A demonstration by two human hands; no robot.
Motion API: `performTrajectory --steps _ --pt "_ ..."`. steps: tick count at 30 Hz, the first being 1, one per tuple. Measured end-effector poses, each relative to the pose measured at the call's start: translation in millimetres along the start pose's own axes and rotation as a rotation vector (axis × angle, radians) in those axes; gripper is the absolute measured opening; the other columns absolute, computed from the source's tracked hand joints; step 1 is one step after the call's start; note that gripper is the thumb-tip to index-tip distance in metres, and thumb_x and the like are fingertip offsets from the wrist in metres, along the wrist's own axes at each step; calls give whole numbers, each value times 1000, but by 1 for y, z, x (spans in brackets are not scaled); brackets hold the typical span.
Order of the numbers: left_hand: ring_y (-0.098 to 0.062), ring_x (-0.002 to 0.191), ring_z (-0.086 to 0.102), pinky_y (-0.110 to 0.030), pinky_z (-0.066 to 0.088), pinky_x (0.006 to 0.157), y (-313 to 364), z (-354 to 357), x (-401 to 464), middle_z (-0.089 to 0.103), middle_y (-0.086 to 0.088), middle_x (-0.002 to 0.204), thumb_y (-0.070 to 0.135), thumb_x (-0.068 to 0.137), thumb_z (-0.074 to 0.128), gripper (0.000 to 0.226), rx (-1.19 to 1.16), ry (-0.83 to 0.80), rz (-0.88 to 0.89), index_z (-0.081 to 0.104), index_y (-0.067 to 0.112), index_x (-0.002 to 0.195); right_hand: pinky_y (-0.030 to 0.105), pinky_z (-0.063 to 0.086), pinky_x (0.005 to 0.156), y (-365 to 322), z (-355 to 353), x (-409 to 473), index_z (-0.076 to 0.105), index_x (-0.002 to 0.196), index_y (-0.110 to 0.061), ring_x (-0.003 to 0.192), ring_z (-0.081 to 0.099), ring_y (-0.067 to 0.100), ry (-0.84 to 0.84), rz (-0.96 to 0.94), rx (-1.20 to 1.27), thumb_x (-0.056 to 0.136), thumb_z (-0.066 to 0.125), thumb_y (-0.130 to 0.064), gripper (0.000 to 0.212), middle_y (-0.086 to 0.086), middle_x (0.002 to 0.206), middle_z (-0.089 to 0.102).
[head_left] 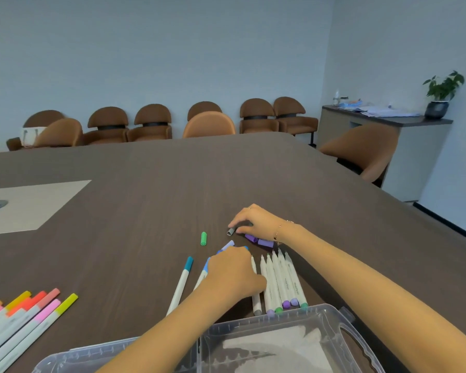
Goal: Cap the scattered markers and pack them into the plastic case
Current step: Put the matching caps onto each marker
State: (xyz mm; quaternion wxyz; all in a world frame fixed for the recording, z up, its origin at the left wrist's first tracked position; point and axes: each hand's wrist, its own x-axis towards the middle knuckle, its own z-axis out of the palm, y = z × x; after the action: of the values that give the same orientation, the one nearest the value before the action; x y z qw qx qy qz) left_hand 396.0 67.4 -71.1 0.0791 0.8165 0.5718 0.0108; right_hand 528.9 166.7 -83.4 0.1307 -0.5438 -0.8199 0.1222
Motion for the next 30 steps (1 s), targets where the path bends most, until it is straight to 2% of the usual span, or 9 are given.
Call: performTrajectory --steps 5,8,12,15,18,21,23,26,30 --pt "-9 62 44 -23 41 67 4 -6 -2 42 5 63 40 85 58 35 27 -2 17 37 21 63 39 44 97 4 -2 -2 72 96 -17 106 48 15 65 43 32 89 62 -22 13 1 108 64" --pt "-8 56 41 -20 38 58 4 -4 -2 42 5 61 40 84 59 35 -12 13 -13 40 20 63 35 44 91 -1 -5 -1 73 97 -18 102 44 14 59 37 -30 89 62 -29 17 0 105 65" --pt "-10 55 44 -23 45 63 -6 -3 -1 44 2 59 40 83 59 28 -189 56 -61 54 15 71 28 41 82 -8 -4 0 72 102 -17 94 40 11 61 36 -136 90 60 -32 23 1 103 63" --pt "-11 57 46 -14 40 55 -23 -9 0 50 -6 65 30 86 59 26 -439 38 -83 65 7 78 29 47 86 -5 -7 -9 67 98 -14 94 55 13 129 83 104 90 61 -29 18 1 101 66" --pt "-12 55 41 -7 34 44 -36 -17 -3 47 -6 65 32 91 57 25 -591 52 -80 60 11 77 21 49 78 2 -20 -32 63 92 -16 88 63 14 303 160 346 89 63 -25 9 1 95 68" --pt "-7 75 55 -16 44 61 -37 -23 -8 61 6 81 37 90 59 22 -812 41 -94 68 17 88 23 56 81 7 -31 -58 68 100 -13 87 67 12 348 191 553 91 60 -21 15 0 96 69" --pt "-10 87 62 -20 51 68 -34 -29 -12 67 6 91 32 89 62 13 -955 13 -101 71 22 87 26 56 84 5 -36 -73 68 109 -10 87 68 14 311 206 765 93 57 -19 21 4 98 70" --pt "-13 80 71 -21 56 63 -28 -34 -15 72 -4 92 18 89 64 6 -1083 -88 -132 70 16 89 24 56 84 0 -41 -84 65 116 -12 87 69 15 310 194 897 92 58 -17 25 8 99 71" --pt "-12 76 70 -19 56 62 -24 -36 -12 70 -1 85 14 89 63 7 -1055 -117 -147 68 13 94 24 57 80 -4 -45 -84 63 101 -5 84 71 18 393 213 1077 86 67 -12 18 11 94 73"
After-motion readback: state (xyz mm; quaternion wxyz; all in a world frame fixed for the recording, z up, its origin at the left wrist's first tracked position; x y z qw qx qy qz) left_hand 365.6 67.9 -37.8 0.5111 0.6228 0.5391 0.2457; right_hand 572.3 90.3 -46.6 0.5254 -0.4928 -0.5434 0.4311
